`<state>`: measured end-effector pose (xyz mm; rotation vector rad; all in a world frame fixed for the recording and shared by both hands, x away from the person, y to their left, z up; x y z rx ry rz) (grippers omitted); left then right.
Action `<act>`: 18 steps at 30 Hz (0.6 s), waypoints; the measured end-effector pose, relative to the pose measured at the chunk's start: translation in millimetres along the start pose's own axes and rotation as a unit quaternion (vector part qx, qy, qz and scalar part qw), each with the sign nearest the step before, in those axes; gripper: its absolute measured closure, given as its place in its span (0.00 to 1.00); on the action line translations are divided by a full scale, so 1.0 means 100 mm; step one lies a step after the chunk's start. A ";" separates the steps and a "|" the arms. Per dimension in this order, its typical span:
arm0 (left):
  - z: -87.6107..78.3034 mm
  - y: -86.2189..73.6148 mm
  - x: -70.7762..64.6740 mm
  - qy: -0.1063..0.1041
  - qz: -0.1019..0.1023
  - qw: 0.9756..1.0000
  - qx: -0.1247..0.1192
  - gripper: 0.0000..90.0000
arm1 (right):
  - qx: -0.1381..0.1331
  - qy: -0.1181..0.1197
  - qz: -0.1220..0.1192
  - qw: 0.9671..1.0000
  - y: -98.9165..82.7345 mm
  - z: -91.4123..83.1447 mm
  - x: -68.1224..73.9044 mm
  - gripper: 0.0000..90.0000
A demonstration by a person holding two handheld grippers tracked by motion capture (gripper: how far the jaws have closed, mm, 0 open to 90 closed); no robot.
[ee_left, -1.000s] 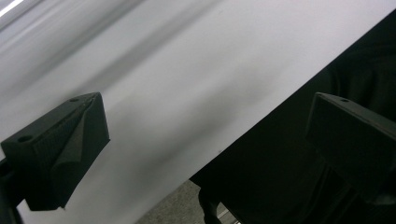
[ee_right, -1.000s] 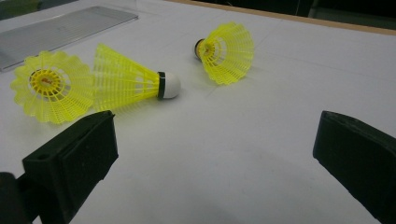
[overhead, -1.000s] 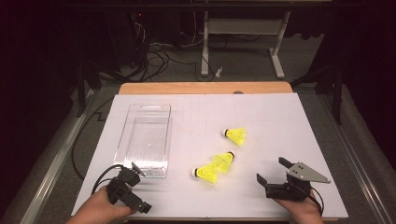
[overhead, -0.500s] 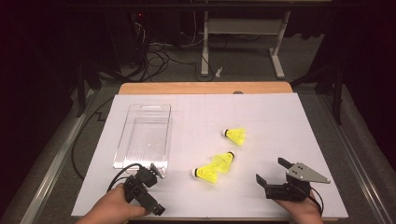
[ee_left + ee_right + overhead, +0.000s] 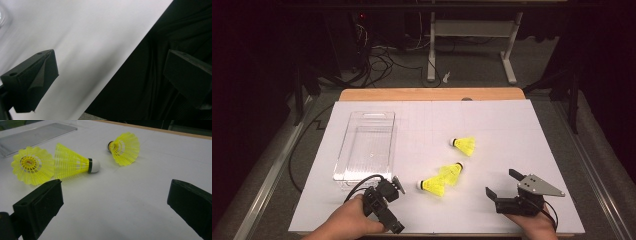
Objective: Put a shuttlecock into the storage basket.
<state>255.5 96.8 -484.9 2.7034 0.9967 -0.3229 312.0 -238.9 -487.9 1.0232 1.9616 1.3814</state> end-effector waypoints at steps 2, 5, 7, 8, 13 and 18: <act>0.00 0.06 -0.06 -0.003 0.013 1.000 0.004 0.01 | 0.000 0.001 0.000 1.000 0.00 0.00 0.00 0.01; 0.00 0.10 -0.11 -0.003 0.022 1.000 0.005 0.01 | 0.000 0.002 -0.001 1.000 0.00 0.00 0.01 0.01; -0.01 0.14 -0.15 -0.003 0.030 1.000 0.007 0.01 | -0.001 0.002 -0.002 1.000 0.00 0.00 0.01 0.01; -0.02 0.19 -0.18 -0.003 0.037 0.999 0.006 0.01 | -0.001 0.003 -0.002 1.000 0.01 0.00 0.01 0.01; -0.04 0.28 -0.22 -0.006 0.052 0.999 0.005 0.01 | -0.001 0.003 -0.002 1.000 0.00 0.00 0.01 0.01; -0.08 0.40 -0.24 -0.006 0.064 0.998 -0.008 0.01 | 0.000 0.003 -0.001 1.000 0.00 0.00 0.01 0.01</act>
Point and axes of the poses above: each handheld gripper's, and its own axes: z roughly forward along the jaws, y roughly out of its top, x roughly to its left, the point moved 7 cm from there along z, roughly forward along the jaws, and after that the axes turned 5 degrees about -x, right-handed, at the moved point
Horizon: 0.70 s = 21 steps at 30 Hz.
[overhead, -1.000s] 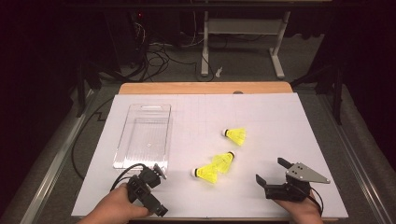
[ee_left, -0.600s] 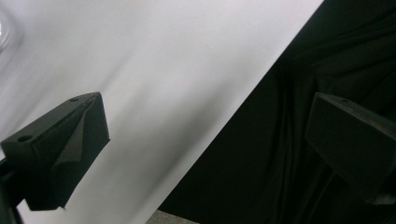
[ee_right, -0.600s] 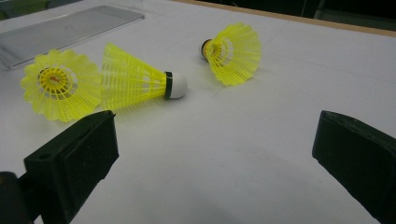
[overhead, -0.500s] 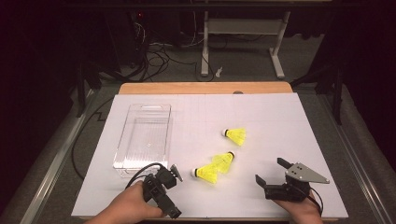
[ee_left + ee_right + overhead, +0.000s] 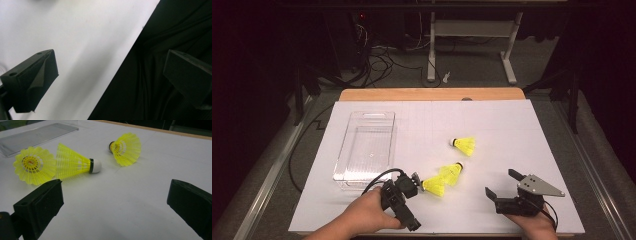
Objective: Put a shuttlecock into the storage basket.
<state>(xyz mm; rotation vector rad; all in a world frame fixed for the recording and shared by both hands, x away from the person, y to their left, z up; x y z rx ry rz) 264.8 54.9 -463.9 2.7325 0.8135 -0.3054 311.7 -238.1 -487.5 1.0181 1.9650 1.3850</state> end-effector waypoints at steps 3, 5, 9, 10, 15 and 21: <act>-0.02 0.07 0.02 0.006 0.009 1.000 -0.006 0.01 | 0.001 0.000 0.000 1.000 0.00 0.00 0.00 0.01; -0.03 0.12 0.04 0.010 0.011 1.000 -0.010 0.01 | 0.000 0.001 -0.001 1.000 0.00 0.00 0.00 0.01; -0.07 0.21 0.08 0.021 0.020 1.000 -0.008 0.05 | 0.000 0.001 -0.001 1.000 0.00 0.00 0.00 0.01; -0.08 0.22 0.09 0.025 0.023 0.999 -0.009 0.06 | -0.001 0.001 -0.001 1.000 0.00 0.00 0.00 0.01; -0.08 0.31 0.19 0.049 0.024 0.998 -0.026 0.12 | 0.002 0.000 0.000 1.000 0.00 0.00 0.00 0.02; -0.06 0.35 0.27 0.063 0.023 0.998 -0.019 0.18 | 0.002 0.000 0.000 1.000 0.00 0.01 0.00 0.02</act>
Point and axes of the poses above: each handheld gripper's, and its own axes: z roughly forward along the jaws, y roughly out of its top, x roughly to its left, the point moved 7 cm from there along z, roughly forward along the jaws, and after that the axes turned 5 degrees about -x, right-handed, at the moved point
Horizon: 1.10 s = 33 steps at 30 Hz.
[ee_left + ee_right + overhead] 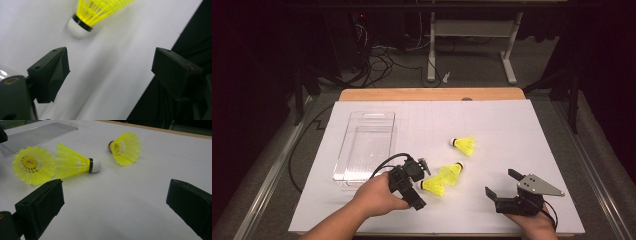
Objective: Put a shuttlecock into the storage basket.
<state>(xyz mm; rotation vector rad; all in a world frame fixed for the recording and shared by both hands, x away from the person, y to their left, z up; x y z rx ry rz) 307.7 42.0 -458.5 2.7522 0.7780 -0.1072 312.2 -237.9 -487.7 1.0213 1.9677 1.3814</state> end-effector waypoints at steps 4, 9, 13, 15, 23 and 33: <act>-0.01 0.04 0.04 0.005 0.011 1.000 0.003 0.27 | 0.001 0.001 -0.002 1.000 0.00 0.01 0.01 0.02; -0.04 0.09 0.13 0.019 0.014 1.000 0.011 0.36 | 0.002 0.001 -0.001 1.000 0.00 0.01 0.01 0.02; -0.01 0.12 0.18 0.030 0.024 0.999 0.025 0.41 | 0.001 0.001 -0.001 1.000 0.00 0.01 0.00 0.03; 0.04 0.13 0.20 0.029 0.034 0.998 0.038 0.42 | 0.001 0.001 -0.001 1.000 0.00 0.01 0.00 0.03; 0.11 0.18 0.26 0.038 0.037 0.998 0.040 0.44 | 0.003 0.003 0.002 1.000 -0.01 0.01 0.00 0.03; 0.26 0.24 0.26 0.038 0.049 0.997 0.050 0.49 | 0.001 0.003 0.008 1.000 -0.01 0.00 -0.01 0.03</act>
Point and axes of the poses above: each handheld gripper's, and its own axes: z roughly forward along the jaws, y roughly out of its top, x roughly to its left, the point moved 7 cm from there along z, roughly forward along the jaws, and after that the axes turned 5 degrees about -x, right-handed, at the moved point
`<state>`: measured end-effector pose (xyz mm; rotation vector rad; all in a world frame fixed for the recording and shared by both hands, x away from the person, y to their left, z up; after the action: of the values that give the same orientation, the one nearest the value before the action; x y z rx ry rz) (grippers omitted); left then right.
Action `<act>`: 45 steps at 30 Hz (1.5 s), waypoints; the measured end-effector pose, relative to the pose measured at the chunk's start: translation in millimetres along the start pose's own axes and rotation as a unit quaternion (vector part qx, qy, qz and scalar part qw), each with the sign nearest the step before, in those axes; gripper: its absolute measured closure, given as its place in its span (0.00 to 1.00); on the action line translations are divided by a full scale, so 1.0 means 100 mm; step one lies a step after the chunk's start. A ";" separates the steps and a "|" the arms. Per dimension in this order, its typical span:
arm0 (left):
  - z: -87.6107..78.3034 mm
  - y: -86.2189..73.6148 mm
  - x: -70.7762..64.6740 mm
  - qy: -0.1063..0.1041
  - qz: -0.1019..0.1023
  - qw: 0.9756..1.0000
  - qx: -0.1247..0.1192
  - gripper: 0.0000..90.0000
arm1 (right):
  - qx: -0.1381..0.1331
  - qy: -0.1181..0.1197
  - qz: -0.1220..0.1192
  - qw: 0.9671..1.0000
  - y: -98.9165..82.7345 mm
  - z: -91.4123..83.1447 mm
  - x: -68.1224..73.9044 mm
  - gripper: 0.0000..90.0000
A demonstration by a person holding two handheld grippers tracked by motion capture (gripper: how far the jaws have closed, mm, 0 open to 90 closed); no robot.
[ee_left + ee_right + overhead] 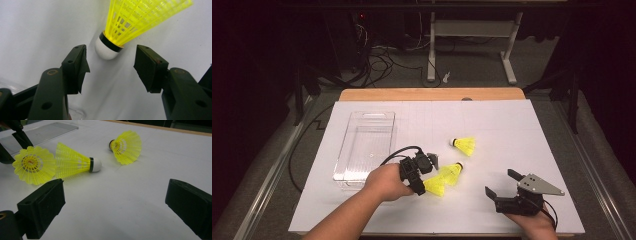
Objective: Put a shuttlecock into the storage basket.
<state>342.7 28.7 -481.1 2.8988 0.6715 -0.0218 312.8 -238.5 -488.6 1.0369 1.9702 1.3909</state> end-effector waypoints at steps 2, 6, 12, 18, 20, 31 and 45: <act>0.02 0.01 0.00 -0.001 0.002 1.000 0.002 0.50 | 0.000 0.000 0.001 1.000 0.00 0.00 0.00 0.03; 0.06 0.02 0.00 0.001 0.004 1.000 0.006 0.51 | 0.000 -0.001 0.003 1.000 0.00 0.00 -0.01 0.04; 0.11 0.04 -0.02 0.000 0.009 1.000 0.009 0.52 | 0.000 -0.001 0.003 1.000 0.00 -0.01 -0.01 0.04; 0.16 0.06 -0.02 0.000 0.007 1.000 0.007 0.53 | -0.001 0.000 0.005 1.000 0.00 -0.01 -0.01 0.04; 0.17 0.06 -0.02 0.000 0.007 1.000 0.008 0.54 | -0.001 0.000 0.005 1.000 0.00 -0.01 -0.01 0.04; 0.21 0.03 0.00 -0.003 -0.001 1.000 0.004 0.62 | 0.000 0.000 0.006 1.000 0.00 -0.01 -0.01 0.04; 0.21 0.03 -0.01 -0.004 0.001 1.000 0.000 0.68 | 0.000 -0.001 0.005 1.000 0.00 -0.01 -0.01 0.04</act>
<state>343.5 22.3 -501.4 2.8987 0.6679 -0.0333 313.1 -240.0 -488.6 1.0494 1.9660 1.3962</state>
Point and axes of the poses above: each handheld gripper's, and its own axes: z roughly forward along the jaws, y roughly out of its top, x roughly to its left, the point moved 7 cm from there along z, roughly forward along the jaws, and after that the axes turned 5 degrees about -x, right-handed, at the moved point
